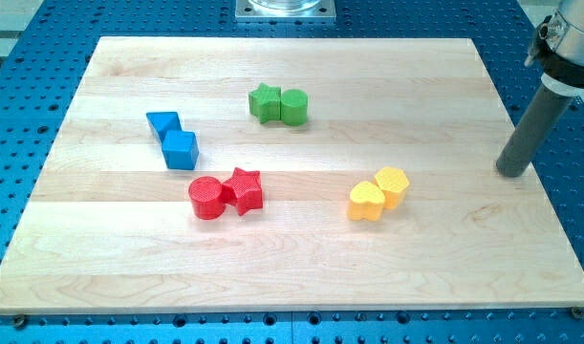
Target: Move your arm to the top left corner
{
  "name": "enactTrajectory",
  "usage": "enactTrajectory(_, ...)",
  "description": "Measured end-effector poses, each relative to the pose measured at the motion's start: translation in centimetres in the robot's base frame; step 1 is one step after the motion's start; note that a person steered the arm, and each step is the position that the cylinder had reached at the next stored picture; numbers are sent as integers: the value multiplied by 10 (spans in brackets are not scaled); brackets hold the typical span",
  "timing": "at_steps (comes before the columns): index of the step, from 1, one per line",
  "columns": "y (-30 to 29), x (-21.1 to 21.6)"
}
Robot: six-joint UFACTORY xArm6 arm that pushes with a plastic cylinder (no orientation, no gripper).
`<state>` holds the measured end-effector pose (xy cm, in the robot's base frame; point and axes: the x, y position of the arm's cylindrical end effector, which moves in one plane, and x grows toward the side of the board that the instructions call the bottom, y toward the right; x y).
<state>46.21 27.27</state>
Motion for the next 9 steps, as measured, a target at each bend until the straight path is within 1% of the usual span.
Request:
enactTrajectory(4,0,-2)
enactTrajectory(5,-3,-30)
enactTrajectory(6,-33,-125)
enactTrajectory(7,-96,-170)
enactTrajectory(8,-188,-205)
enactTrajectory(9,-301,-253)
